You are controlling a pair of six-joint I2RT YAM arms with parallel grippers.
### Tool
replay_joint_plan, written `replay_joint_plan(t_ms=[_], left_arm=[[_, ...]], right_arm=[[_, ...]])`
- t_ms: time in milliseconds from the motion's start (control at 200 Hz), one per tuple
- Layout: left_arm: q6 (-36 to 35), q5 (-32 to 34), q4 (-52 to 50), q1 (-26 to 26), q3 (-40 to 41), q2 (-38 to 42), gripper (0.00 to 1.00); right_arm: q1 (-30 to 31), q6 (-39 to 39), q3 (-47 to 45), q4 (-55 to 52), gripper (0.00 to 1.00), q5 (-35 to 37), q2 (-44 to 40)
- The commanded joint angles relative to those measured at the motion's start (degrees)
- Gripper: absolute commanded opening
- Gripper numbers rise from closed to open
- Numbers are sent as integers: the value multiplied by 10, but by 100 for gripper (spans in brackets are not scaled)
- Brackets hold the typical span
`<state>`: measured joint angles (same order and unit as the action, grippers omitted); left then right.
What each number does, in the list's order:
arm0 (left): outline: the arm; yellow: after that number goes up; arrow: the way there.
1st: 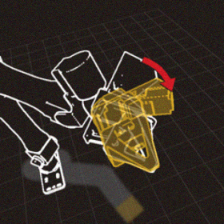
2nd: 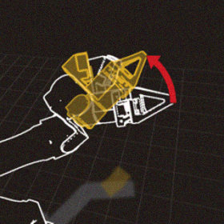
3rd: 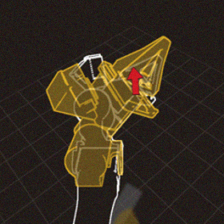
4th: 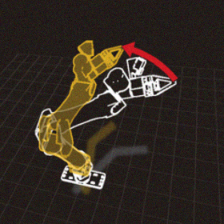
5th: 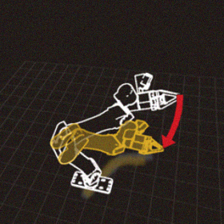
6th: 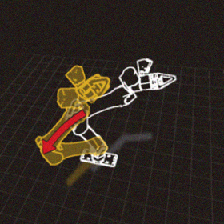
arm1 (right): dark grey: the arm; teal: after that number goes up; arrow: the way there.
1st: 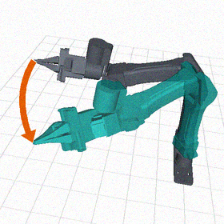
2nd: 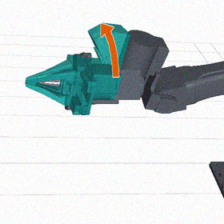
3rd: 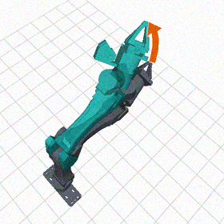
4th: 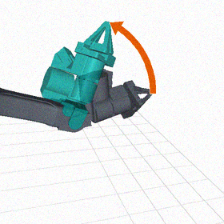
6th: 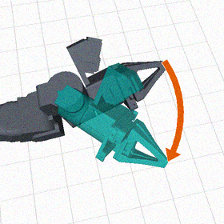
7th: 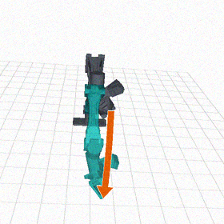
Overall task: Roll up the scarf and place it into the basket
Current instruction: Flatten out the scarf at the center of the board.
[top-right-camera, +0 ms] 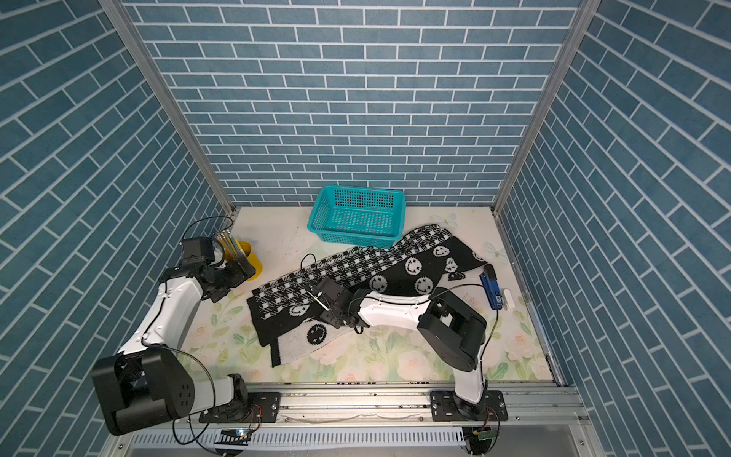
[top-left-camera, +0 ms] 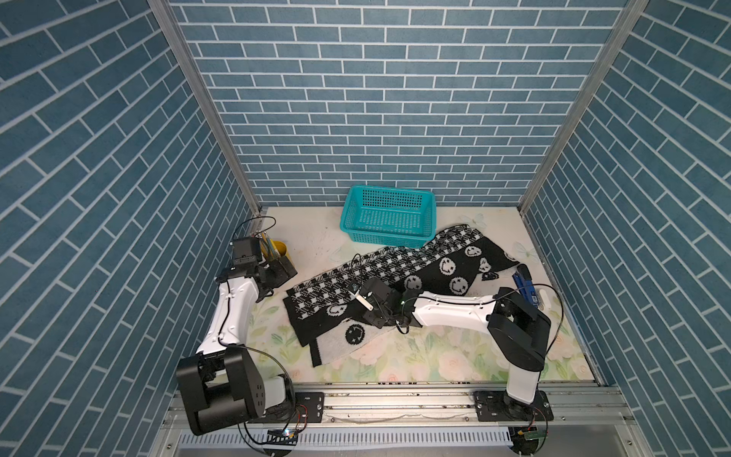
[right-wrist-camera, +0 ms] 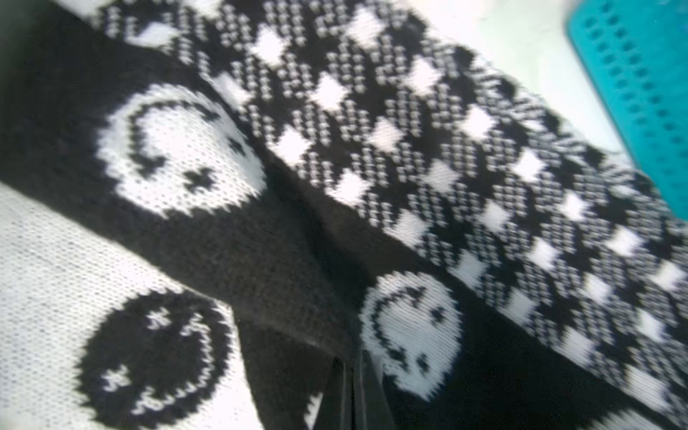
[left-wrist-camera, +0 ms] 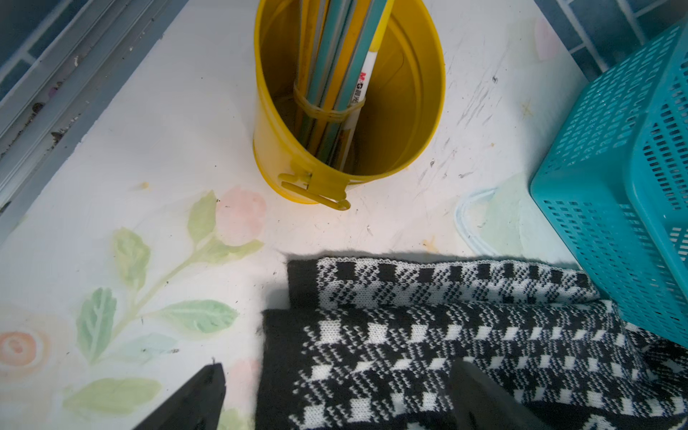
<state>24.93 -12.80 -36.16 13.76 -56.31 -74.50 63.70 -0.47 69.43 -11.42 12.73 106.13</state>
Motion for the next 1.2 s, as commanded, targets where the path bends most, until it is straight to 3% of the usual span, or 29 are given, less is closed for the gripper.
replay_joint_plan(t_ms=[0,100,200,245,280,420,545,690,790,1195], left_arm=[[-5,-4,1,3,6,5,100],[-5,-6,2,3,7,6,100],[1,-18,12,2,16,6,100],[1,-26,16,2,23,4,100],[1,-31,19,0,28,2,100],[-4,-56,17,-20,50,-6,100],[34,-80,32,-61,117,14,100],[93,-102,72,-120,181,52,100],[101,-91,68,-149,192,45,94],[98,-67,94,-164,192,-14,63]], right_arm=[[-36,-6,-26,-21,0,42,-56],[-83,-7,-35,-34,0,15,-91],[-107,-16,-13,-67,0,-16,-55],[-108,-15,-6,-78,22,-21,-35],[-108,-11,-1,-83,32,-21,-24],[-78,1,-5,-81,50,-8,-54],[-47,13,-5,-113,50,6,-97],[-10,38,-19,-128,49,-44,-131],[9,60,-31,-128,48,-83,-134],[25,96,-83,-47,46,-136,-107]])
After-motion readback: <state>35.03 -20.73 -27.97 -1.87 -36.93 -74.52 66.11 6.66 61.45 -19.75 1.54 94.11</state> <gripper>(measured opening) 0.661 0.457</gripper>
